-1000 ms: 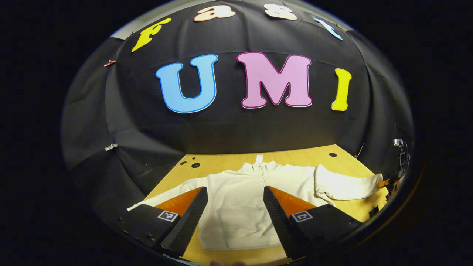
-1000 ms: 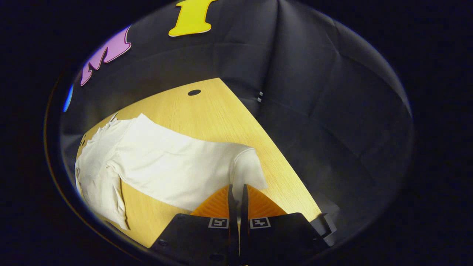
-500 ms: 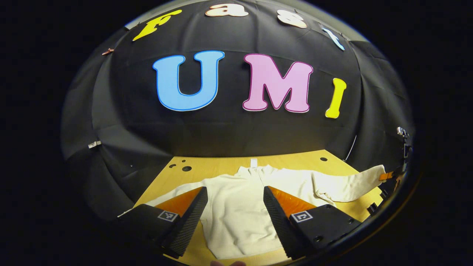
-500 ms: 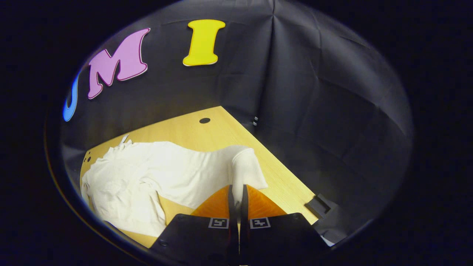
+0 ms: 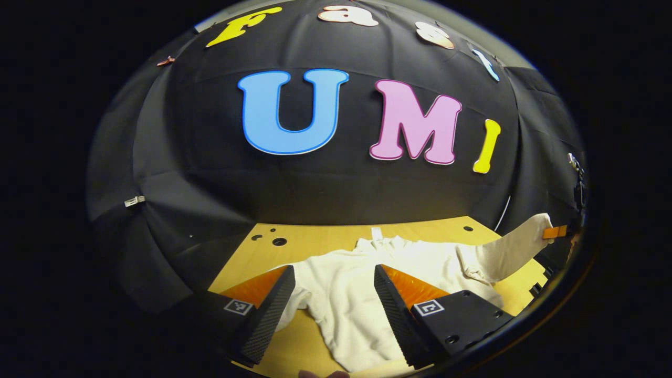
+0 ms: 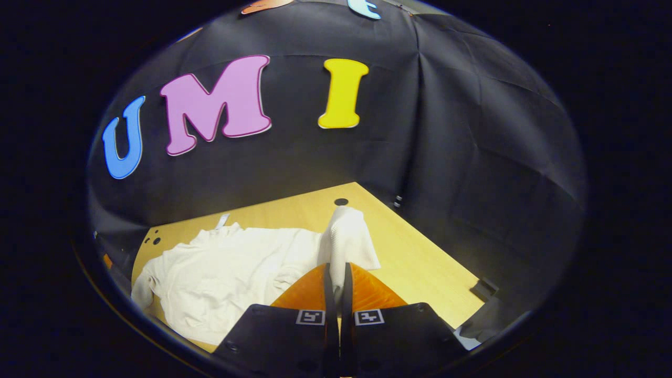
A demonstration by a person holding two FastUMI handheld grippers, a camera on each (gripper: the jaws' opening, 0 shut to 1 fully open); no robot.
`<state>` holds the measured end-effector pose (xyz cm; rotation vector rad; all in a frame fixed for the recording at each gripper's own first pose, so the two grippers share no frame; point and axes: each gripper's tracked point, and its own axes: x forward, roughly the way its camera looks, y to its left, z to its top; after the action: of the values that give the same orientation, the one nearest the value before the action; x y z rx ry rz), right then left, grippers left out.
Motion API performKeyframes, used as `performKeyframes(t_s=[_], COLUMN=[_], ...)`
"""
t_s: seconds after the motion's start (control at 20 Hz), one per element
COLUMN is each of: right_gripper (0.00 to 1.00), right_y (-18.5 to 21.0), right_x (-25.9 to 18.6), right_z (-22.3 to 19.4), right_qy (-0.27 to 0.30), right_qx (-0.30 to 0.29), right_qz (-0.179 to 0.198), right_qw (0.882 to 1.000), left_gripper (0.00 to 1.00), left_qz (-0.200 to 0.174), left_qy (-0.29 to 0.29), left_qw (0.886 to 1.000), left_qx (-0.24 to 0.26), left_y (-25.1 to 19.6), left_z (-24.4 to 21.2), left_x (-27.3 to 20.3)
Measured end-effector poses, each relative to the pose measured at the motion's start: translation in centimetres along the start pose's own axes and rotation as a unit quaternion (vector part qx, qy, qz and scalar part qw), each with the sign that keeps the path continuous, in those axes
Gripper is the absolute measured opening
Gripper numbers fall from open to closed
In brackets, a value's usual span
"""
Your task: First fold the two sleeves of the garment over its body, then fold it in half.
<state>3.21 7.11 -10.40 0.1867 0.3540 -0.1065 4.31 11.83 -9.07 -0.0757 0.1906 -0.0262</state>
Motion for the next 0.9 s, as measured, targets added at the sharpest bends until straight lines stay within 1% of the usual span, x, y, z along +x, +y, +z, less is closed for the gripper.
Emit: performKeyframes(t_s=[0.05,0.1,0.15,0.2,0.25,0.3,0.35,0.55,0.7,0.75,0.9], right_gripper=[0.05,0.06,0.06,0.06,0.06,0.05,0.05,0.06,0.06,0.06,0.06], right_y=[1.8,3.5,5.3,7.1,9.1,11.0,12.9,19.5,23.6,24.9,28.2], right_x=[-0.1,-0.1,-0.1,-0.1,-0.1,0.0,0.0,0.8,2.1,2.3,3.2], right_z=[0.4,0.7,0.8,1.0,1.2,1.4,1.5,1.7,0.5,-0.3,-3.0], right_qy=[-0.006,-0.009,-0.012,-0.014,-0.015,-0.016,-0.017,-0.016,-0.001,0.007,0.032], right_qx=[-0.003,-0.008,-0.013,-0.017,-0.020,-0.023,-0.027,-0.041,-0.063,-0.069,-0.084], right_qz=[0.013,0.026,0.037,0.050,0.065,0.080,0.094,0.139,0.163,0.170,0.187], right_qw=[1.000,1.000,0.999,0.999,0.998,0.996,0.995,0.989,0.985,0.983,0.978], left_gripper=[0.95,0.91,0.95,0.95,0.92,0.95,0.95,0.95,0.95,0.95,0.95], left_qz=[0.006,0.013,0.020,0.028,0.037,0.045,0.053,0.097,0.132,0.146,0.171], left_qy=[0.002,0.003,0.003,0.002,0.002,0.003,0.006,0.016,0.032,0.039,0.057], left_qw=[1.000,1.000,1.000,1.000,0.999,0.999,0.998,0.995,0.990,0.988,0.983], left_qx=[-0.002,-0.004,-0.005,-0.008,-0.011,-0.013,-0.016,-0.023,-0.027,-0.027,-0.036], left_y=[1.2,2.2,3.4,4.5,5.7,6.7,7.8,12.2,15.8,17.1,19.8], left_z=[-0.2,-0.5,-0.7,-0.9,-1.3,-1.7,-2.1,-4.0,-6.1,-6.9,-9.3], left_x=[-0.2,-0.3,-0.6,-0.8,-1.0,-1.2,-1.5,-2.7,-3.6,-3.9,-4.4])
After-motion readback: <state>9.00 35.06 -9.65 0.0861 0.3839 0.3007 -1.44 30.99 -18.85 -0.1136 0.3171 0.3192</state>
